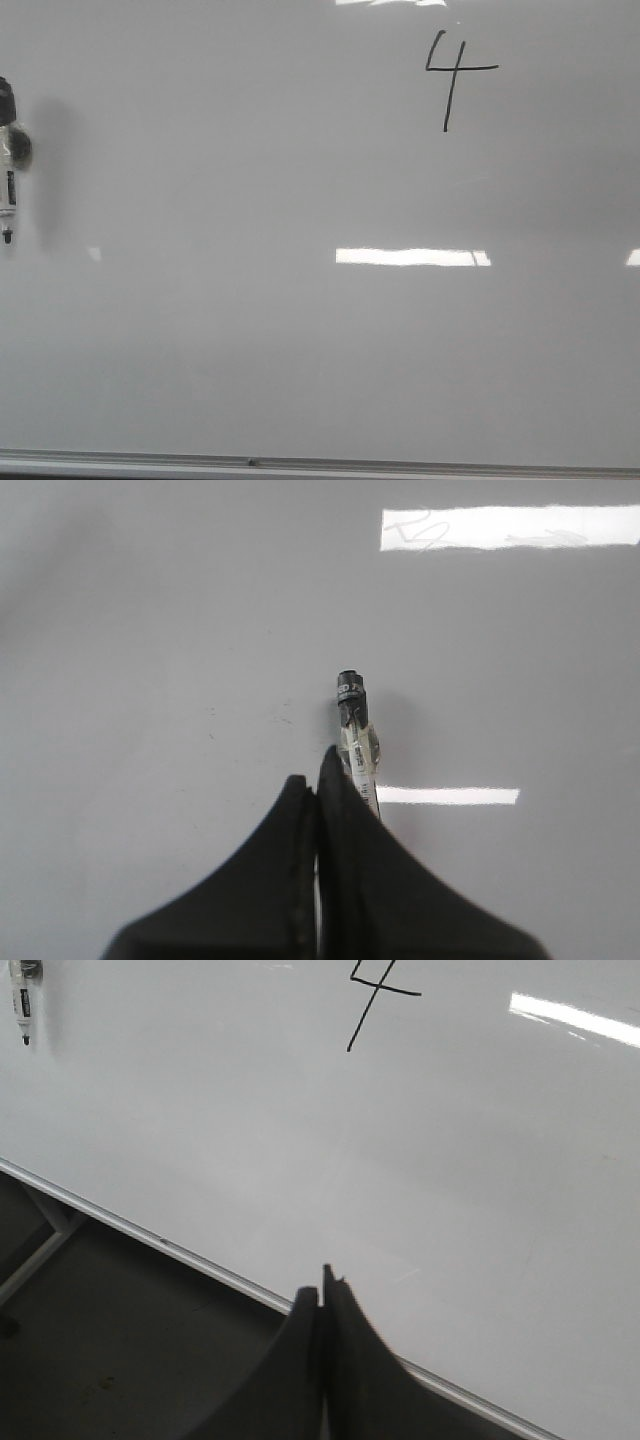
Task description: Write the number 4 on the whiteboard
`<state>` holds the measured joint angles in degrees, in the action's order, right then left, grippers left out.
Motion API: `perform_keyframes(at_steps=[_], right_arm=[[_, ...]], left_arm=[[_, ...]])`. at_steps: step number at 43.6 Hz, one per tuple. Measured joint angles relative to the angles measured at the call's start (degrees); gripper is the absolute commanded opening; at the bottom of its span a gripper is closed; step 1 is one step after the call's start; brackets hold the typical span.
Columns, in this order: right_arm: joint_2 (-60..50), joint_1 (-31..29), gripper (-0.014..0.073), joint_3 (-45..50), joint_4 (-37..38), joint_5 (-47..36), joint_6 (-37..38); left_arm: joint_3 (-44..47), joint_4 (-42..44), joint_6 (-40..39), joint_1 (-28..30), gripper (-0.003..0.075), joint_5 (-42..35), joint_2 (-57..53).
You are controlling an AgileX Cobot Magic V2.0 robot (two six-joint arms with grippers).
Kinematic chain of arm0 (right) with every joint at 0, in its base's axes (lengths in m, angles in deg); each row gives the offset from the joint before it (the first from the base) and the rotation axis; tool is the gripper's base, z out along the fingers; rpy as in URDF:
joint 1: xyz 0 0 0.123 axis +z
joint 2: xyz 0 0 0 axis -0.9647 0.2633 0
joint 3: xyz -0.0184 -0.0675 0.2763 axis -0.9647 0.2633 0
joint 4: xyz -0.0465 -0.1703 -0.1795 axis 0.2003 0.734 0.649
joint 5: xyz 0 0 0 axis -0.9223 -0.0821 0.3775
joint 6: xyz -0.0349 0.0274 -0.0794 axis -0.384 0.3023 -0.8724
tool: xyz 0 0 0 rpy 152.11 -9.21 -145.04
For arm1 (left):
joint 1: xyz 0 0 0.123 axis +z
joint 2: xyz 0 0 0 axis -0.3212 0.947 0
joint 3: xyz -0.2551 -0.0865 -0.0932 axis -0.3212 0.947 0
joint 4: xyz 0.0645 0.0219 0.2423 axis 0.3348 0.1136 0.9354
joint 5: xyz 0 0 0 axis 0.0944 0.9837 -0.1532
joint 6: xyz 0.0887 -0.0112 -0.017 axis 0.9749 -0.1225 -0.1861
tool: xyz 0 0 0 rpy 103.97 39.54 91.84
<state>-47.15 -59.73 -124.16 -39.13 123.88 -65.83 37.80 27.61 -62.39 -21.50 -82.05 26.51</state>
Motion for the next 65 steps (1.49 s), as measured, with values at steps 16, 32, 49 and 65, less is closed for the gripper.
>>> perform_keyframes(at_steps=[16,32,49,65], right_arm=[[0.0,0.0,-0.0069,0.0,0.0,0.0,0.0],[0.0,0.0,-0.0069,0.0,0.0,0.0,0.0],[-0.3,-0.1,-0.0069,0.1,0.0,0.0,0.0],[-14.0,-10.8,-0.0069,20.3,1.2,-23.0,0.0]], left_arm=[[0.0,-0.5,0.1,-0.1,-0.0020,0.0,0.0],[0.0,-0.5,0.1,-0.1,-0.0020,0.0,0.0],[0.0,-0.5,0.2,-0.1,-0.0020,0.0,0.0],[0.0,-0.5,0.2,-0.1,-0.0020,0.0,0.0]])
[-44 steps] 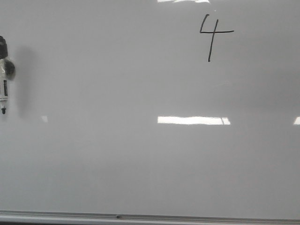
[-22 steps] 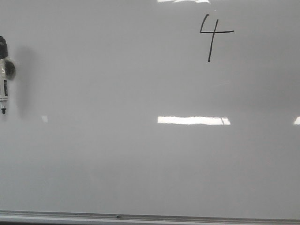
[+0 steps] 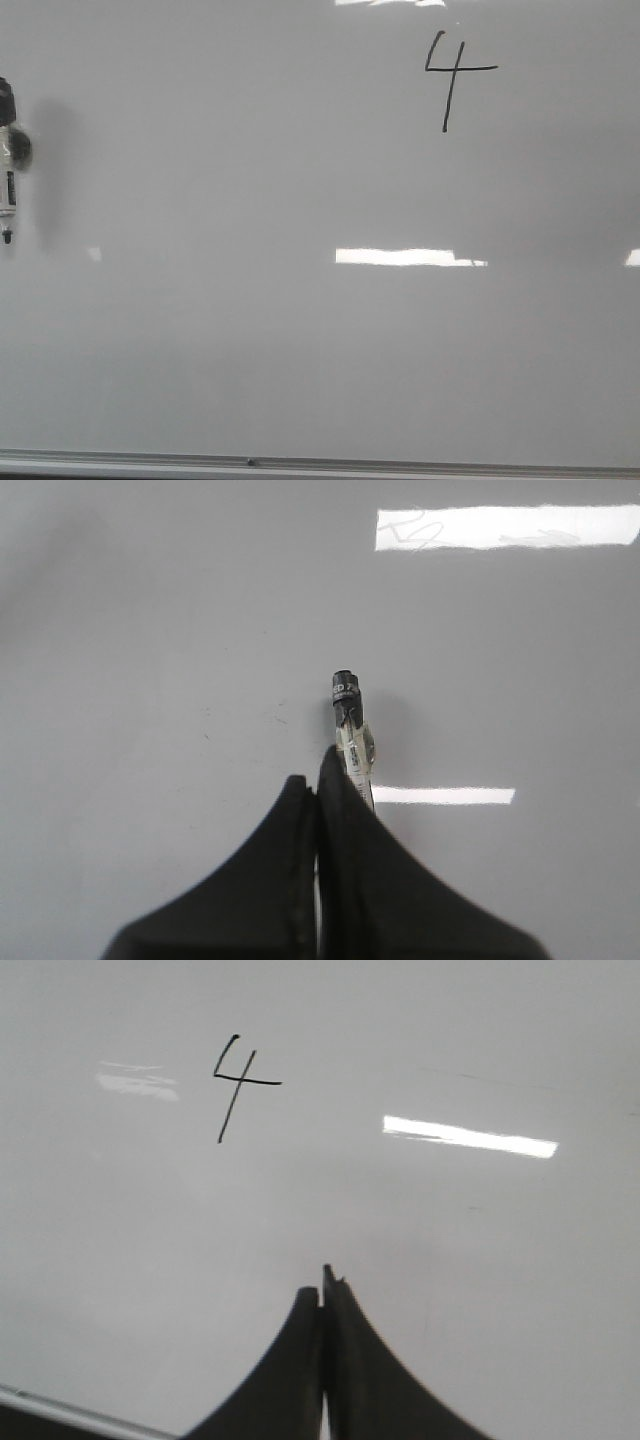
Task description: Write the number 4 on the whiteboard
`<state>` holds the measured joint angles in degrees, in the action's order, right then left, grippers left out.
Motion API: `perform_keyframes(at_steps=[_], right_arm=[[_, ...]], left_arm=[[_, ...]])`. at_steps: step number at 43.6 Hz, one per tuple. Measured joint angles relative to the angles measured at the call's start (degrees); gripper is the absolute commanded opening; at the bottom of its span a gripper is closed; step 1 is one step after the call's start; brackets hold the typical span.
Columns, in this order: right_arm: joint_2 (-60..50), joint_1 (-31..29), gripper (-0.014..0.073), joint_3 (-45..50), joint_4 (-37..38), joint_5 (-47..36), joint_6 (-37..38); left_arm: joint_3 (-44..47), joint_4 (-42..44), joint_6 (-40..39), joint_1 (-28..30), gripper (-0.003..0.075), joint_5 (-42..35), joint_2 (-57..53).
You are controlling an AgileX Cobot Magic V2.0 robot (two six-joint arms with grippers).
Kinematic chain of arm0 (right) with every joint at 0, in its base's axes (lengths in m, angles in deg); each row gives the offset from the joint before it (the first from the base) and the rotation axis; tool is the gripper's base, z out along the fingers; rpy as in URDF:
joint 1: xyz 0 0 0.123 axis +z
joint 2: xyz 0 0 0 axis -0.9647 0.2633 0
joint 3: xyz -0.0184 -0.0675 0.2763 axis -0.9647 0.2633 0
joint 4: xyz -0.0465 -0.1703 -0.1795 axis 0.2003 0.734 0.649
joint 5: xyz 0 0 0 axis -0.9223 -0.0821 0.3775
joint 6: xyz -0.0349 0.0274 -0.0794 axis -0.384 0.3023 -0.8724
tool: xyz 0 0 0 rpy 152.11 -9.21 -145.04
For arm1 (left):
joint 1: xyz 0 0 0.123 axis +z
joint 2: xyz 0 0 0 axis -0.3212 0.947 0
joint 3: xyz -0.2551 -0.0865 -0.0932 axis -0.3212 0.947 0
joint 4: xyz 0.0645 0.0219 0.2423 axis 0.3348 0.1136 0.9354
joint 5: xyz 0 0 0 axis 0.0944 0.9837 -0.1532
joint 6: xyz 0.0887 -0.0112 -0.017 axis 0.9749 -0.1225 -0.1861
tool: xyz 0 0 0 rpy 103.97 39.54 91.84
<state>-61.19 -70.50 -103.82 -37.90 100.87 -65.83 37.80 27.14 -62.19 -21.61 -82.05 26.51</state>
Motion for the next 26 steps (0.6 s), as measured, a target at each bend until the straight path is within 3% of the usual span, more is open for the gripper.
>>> perform_keyframes(at_steps=[10,26], right_arm=[[-7.1,-3.6,-0.0069,17.1,0.0,-14.3,0.0],[-7.4,-6.4,-0.0069,28.8,0.0,-27.8,0.0]], left_arm=[[0.0,0.0,0.0,0.0,-0.0020,0.0,0.0],[0.0,0.0,0.0,0.0,-0.0020,0.0,0.0]])
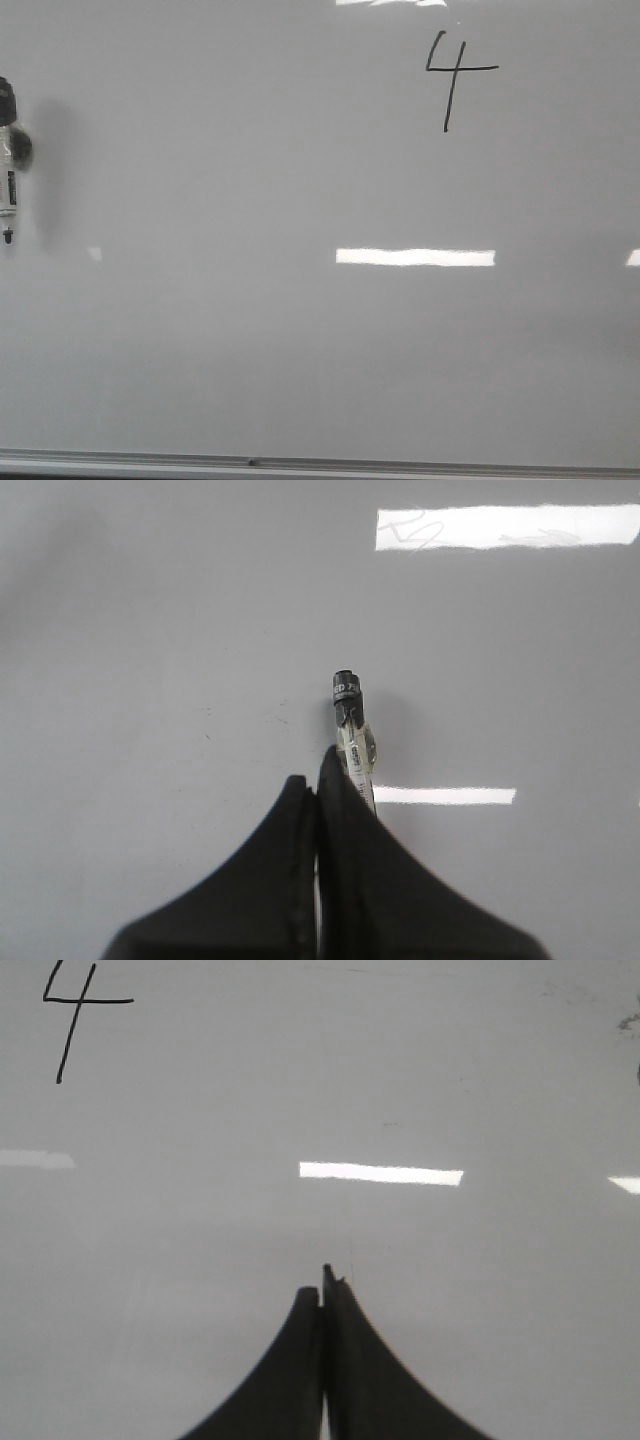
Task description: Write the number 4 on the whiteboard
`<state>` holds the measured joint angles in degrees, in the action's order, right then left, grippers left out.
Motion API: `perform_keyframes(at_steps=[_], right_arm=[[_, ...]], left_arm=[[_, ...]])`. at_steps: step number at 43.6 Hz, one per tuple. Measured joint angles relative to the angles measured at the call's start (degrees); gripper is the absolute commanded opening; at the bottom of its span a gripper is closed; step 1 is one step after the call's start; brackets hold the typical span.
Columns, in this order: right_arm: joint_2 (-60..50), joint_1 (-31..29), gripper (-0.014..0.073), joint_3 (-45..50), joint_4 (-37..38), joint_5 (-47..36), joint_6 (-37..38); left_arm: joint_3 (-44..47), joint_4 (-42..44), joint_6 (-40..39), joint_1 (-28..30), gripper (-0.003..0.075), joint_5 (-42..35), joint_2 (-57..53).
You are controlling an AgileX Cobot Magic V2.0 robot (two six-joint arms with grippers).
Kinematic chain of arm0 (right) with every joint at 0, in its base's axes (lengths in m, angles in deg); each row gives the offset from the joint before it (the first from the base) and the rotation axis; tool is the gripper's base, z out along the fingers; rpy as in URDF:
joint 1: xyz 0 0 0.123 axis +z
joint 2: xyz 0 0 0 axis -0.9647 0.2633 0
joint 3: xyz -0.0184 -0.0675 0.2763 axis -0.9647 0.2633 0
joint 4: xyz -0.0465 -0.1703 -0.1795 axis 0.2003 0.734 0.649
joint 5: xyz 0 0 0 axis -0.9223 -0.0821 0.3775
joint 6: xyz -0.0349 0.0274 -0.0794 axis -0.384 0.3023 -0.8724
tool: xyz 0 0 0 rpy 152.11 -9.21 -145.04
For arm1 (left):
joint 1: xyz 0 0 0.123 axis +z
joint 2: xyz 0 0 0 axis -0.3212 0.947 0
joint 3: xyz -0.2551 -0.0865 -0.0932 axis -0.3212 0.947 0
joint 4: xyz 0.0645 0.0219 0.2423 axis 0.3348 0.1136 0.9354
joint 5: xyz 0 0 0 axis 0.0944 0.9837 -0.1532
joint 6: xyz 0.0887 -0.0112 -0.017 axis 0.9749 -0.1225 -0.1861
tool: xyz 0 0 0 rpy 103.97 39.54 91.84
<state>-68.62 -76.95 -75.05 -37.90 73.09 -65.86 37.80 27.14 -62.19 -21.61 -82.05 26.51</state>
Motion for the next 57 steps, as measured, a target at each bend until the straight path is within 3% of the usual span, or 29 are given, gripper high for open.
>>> perform_keyframes(at_steps=[21,37,57], right_arm=[[0.0,0.0,-0.0069,0.0,0.0,-3.4,0.0],[0.0,-0.9,-0.0069,0.0,8.9,-4.8,10.8],[0.0,-1.0,-0.0069,0.0,10.3,-5.0,12.7]], left_arm=[[0.0,0.0,0.0,0.0,-0.0020,0.0,0.0],[0.0,0.0,0.0,0.0,-0.0020,0.0,0.0],[0.0,0.0,0.0,0.0,-0.0020,0.0,0.0]])
